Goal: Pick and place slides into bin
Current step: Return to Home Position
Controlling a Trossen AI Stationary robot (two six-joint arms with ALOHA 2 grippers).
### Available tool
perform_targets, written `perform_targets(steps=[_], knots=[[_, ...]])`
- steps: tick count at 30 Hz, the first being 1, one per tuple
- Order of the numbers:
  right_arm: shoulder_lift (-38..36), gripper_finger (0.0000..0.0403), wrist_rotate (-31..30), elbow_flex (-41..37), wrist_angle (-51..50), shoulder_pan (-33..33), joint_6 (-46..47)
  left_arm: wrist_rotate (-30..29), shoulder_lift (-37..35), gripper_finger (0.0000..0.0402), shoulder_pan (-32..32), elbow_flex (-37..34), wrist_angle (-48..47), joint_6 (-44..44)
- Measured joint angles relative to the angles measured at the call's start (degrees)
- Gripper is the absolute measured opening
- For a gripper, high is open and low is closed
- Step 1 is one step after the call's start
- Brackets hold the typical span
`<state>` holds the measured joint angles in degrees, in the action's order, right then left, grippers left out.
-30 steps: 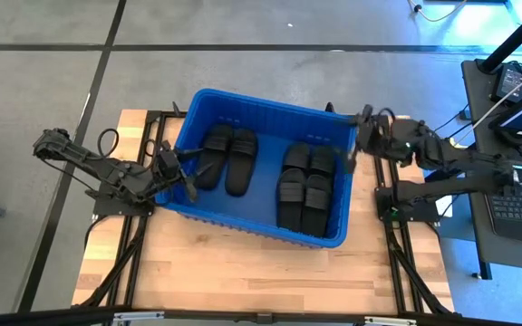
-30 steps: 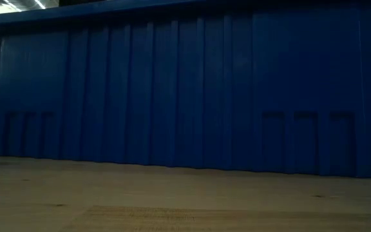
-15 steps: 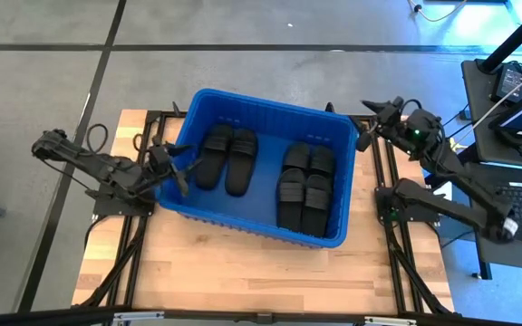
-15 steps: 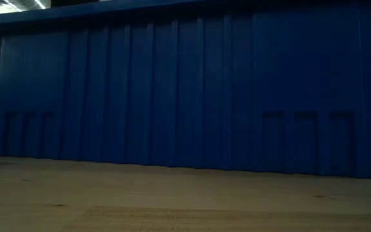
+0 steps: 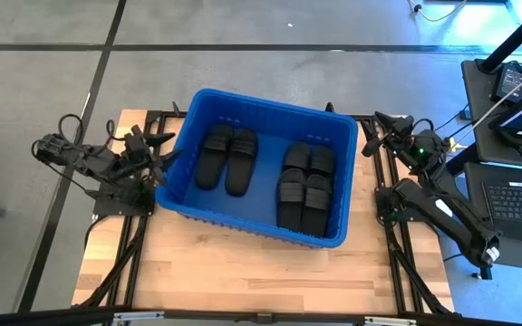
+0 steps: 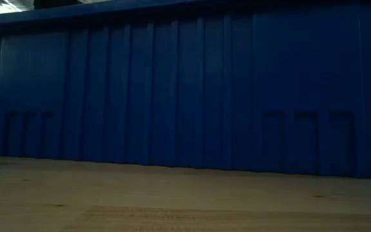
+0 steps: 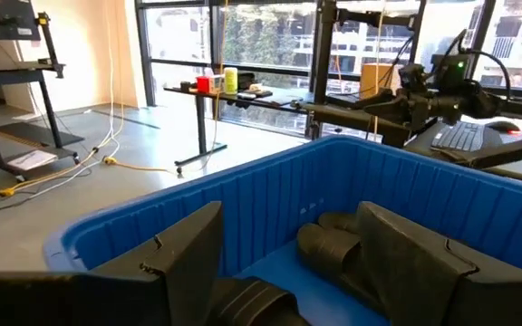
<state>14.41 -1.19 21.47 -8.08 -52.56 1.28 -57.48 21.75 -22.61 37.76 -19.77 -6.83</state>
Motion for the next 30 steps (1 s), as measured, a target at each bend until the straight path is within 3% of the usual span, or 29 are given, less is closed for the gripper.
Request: perform_targets(steps=[3, 6, 13, 19, 26, 30], knots=[[-2.47, 0.0296, -0.05, -2.0, 0.36, -1.23, 1.81, 0.89, -2.13, 0.0248, 0.0, 0.0, -1.93, 0.03], [-4.32, 0.0296, -0.09, -3.61, 1.44, -2.15, 4.63, 6.82, -4.71, 0.0248, 0.0, 0.0, -2.27, 2.92], [-5.99, 0.0296, -0.08, -3.87, 2.51, -2.27, 6.41, 16.68, -8.68, 0.0248, 0.0, -0.21, 5.7, 11.62], [-5.94, 0.0296, -0.09, -3.84, 3.21, -2.27, 7.45, 2.94, -8.94, 0.0248, 2.57, -1.18, 5.98, 14.97], [-5.94, 0.0296, -0.13, -3.84, 3.19, -2.27, 7.4, 0.96, -9.17, 0.0248, 9.0, -1.2, 3.4, 15.58], [-5.94, 0.0296, -0.13, -3.84, 3.19, -2.27, 7.45, -4.08, -9.15, 0.0248, 14.02, -3.71, 2.99, 16.21]])
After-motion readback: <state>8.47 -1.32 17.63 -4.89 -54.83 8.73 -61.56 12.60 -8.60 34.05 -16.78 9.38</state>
